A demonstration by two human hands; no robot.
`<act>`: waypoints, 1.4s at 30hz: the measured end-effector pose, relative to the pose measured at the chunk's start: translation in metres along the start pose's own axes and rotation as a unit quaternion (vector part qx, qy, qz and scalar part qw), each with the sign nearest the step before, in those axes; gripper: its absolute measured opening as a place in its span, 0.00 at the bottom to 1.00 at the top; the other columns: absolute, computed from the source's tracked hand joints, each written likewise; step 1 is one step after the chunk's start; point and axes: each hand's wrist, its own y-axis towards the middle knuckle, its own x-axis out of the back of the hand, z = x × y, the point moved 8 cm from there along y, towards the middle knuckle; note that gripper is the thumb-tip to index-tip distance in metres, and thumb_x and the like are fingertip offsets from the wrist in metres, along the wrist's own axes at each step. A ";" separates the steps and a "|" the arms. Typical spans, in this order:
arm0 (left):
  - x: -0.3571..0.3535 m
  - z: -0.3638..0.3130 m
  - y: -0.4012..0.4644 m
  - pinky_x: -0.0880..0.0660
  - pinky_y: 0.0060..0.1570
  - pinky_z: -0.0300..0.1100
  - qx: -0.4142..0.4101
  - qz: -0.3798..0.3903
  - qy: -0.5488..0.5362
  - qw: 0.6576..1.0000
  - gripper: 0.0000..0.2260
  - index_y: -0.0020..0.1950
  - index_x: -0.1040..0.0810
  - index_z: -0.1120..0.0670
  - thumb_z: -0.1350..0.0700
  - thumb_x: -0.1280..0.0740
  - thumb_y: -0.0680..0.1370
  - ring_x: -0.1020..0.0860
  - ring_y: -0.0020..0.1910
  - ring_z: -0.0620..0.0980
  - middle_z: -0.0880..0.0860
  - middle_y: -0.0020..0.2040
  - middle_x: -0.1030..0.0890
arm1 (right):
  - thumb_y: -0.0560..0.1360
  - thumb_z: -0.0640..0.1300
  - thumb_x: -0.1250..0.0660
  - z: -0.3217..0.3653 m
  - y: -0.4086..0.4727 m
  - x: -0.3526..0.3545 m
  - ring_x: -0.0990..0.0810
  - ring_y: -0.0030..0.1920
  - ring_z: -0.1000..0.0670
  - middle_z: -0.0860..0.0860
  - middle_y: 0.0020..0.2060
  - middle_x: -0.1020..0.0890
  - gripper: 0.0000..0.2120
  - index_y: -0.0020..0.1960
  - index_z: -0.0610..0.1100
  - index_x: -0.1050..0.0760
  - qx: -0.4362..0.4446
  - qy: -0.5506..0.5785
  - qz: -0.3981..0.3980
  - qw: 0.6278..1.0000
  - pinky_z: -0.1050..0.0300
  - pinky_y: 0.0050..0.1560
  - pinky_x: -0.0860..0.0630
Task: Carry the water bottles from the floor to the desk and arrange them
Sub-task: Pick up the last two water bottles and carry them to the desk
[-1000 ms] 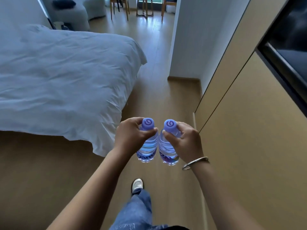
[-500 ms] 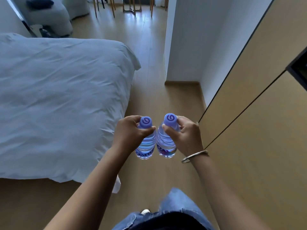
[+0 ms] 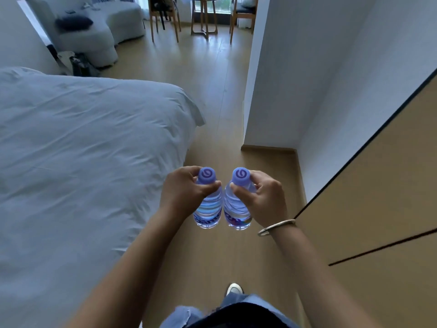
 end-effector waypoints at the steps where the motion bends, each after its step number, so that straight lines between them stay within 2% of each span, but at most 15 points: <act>1: -0.003 -0.004 0.013 0.21 0.49 0.50 -0.003 -0.004 -0.004 1.000 0.09 0.45 0.15 0.54 0.53 0.23 0.67 0.17 0.43 0.47 0.51 0.40 0.15 | 0.68 0.43 0.27 -0.003 0.014 0.000 0.20 0.45 0.46 0.46 0.43 0.16 0.09 0.47 0.41 0.18 0.007 -0.004 0.004 1.000 0.49 0.48 0.24; 5: -0.014 -0.013 0.072 0.22 0.49 0.52 -0.002 -0.011 -0.013 1.000 0.10 0.45 0.15 0.54 0.52 0.23 0.67 0.17 0.45 0.49 0.52 0.41 0.15 | 0.69 0.43 0.26 -0.023 0.075 -0.001 0.19 0.45 0.45 0.46 0.44 0.16 0.10 0.48 0.41 0.18 0.012 -0.012 0.006 1.000 0.49 0.48 0.24; 11: -0.020 -0.008 0.166 0.22 0.48 0.51 -0.002 -0.021 0.016 1.000 0.11 0.45 0.15 0.52 0.48 0.24 0.67 0.17 0.44 0.49 0.51 0.40 0.15 | 0.69 0.44 0.27 -0.050 0.162 -0.027 0.22 0.39 0.48 0.49 0.36 0.20 0.07 0.44 0.41 0.19 0.005 -0.014 0.014 1.000 0.49 0.42 0.24; 15: -0.018 -0.002 0.247 0.22 0.46 0.51 -0.006 -0.014 0.034 0.999 0.11 0.44 0.15 0.53 0.48 0.24 0.67 0.17 0.42 0.49 0.51 0.39 0.15 | 0.69 0.45 0.27 -0.064 0.234 -0.055 0.20 0.42 0.46 0.46 0.40 0.17 0.09 0.46 0.41 0.18 -0.001 -0.010 0.020 1.000 0.49 0.44 0.24; 19: -0.013 -0.004 0.337 0.21 0.45 0.49 -0.019 0.003 0.052 0.998 0.10 0.43 0.16 0.52 0.47 0.25 0.67 0.18 0.41 0.48 0.50 0.39 0.15 | 0.69 0.45 0.26 -0.075 0.310 -0.078 0.20 0.40 0.47 0.45 0.40 0.17 0.10 0.47 0.41 0.18 -0.018 -0.006 0.001 1.000 0.52 0.43 0.24; 23: -0.009 -0.009 0.416 0.21 0.43 0.44 -0.041 0.018 0.058 0.997 0.10 0.45 0.16 0.51 0.47 0.24 0.67 0.18 0.41 0.46 0.49 0.40 0.15 | 0.67 0.51 0.29 -0.082 0.377 -0.097 0.20 0.42 0.49 0.47 0.42 0.17 0.16 0.48 0.41 0.18 -0.038 0.017 -0.019 0.999 0.54 0.44 0.23; 28: -0.015 -0.010 0.503 0.21 0.44 0.48 -0.049 0.032 0.065 0.996 0.11 0.45 0.16 0.52 0.47 0.25 0.67 0.18 0.42 0.49 0.51 0.40 0.15 | 0.67 0.53 0.31 -0.099 0.454 -0.116 0.19 0.41 0.49 0.49 0.41 0.17 0.17 0.48 0.42 0.18 -0.046 0.027 -0.028 0.998 0.54 0.44 0.23; 35: -0.047 -0.013 0.623 0.21 0.44 0.50 -0.049 0.034 0.075 0.995 0.12 0.45 0.16 0.51 0.46 0.25 0.68 0.18 0.41 0.49 0.50 0.40 0.15 | 0.67 0.53 0.31 -0.141 0.571 -0.129 0.25 0.35 0.50 0.52 0.33 0.23 0.14 0.42 0.42 0.19 -0.049 0.009 -0.030 0.998 0.54 0.38 0.27; 39: -0.069 -0.028 0.696 0.21 0.43 0.50 -0.041 0.023 0.085 0.995 0.11 0.44 0.16 0.52 0.46 0.25 0.68 0.18 0.41 0.49 0.51 0.39 0.15 | 0.69 0.47 0.26 -0.166 0.649 -0.128 0.20 0.40 0.47 0.46 0.39 0.17 0.11 0.47 0.40 0.18 -0.041 0.013 -0.023 0.999 0.50 0.43 0.23; 42: -0.081 -0.041 0.747 0.21 0.44 0.50 -0.027 0.004 0.086 0.996 0.11 0.43 0.16 0.52 0.46 0.25 0.67 0.18 0.42 0.50 0.51 0.39 0.15 | 0.69 0.45 0.26 -0.180 0.708 -0.124 0.19 0.43 0.46 0.45 0.43 0.16 0.12 0.49 0.40 0.18 -0.023 0.001 -0.022 0.999 0.54 0.45 0.24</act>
